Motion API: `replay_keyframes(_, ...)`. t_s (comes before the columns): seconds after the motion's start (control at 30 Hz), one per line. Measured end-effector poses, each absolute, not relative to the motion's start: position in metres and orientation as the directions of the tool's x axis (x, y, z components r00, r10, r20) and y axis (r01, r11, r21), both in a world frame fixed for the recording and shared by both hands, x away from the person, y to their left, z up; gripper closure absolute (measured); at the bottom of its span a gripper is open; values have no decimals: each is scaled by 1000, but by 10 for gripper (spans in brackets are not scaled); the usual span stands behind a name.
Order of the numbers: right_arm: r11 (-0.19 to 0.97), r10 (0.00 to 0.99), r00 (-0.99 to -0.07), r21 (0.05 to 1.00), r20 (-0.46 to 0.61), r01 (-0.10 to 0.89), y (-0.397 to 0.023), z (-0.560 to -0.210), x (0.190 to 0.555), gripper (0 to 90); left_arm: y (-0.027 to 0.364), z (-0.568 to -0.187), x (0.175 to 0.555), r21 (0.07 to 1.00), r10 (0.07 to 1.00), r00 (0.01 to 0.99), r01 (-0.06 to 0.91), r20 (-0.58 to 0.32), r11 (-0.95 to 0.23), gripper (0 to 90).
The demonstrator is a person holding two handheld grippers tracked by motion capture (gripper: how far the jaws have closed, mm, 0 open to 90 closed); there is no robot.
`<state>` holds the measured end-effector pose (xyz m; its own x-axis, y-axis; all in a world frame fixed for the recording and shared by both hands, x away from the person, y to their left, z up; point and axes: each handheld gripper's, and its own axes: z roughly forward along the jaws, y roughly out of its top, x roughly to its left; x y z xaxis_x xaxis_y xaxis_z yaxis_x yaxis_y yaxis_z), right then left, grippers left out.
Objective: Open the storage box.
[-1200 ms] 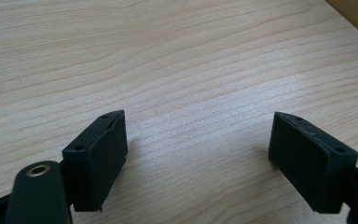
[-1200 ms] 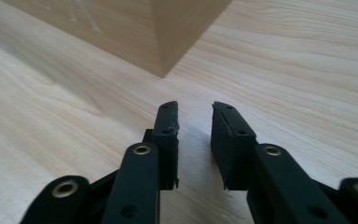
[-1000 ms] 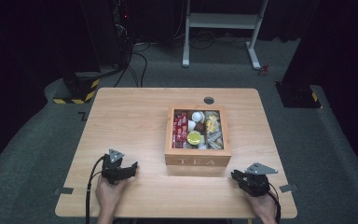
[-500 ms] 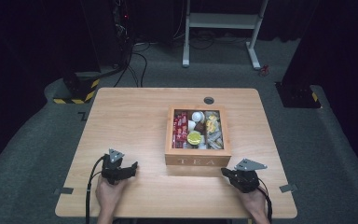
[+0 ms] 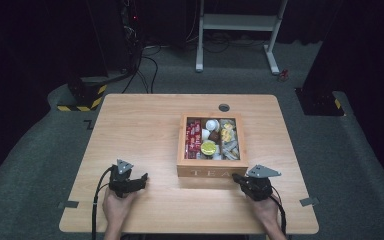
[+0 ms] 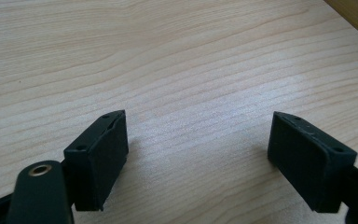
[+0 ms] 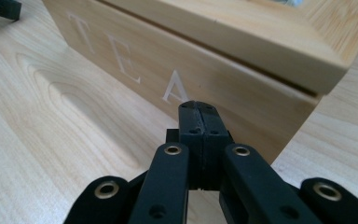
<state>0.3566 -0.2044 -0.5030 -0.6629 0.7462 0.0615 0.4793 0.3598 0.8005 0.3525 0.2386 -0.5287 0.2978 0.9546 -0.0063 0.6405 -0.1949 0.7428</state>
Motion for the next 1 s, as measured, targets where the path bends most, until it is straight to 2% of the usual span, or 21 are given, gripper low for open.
replay_keyframes(0.53,321,746,-662,829,77,458,-201,-482,359,900,238,-529,353,743,955,297,641,-8,-194,203)
replay_keyframes(0.77,298,751,-654,839,89,456,-201,-484,358,900,238,-529,352,741,954,298,642,-7,-195,206)
replay_keyframes(1.0,298,757,-650,852,62,429,-196,-478,359,900,238,-528,352,742,951,311,639,-4,-206,207)
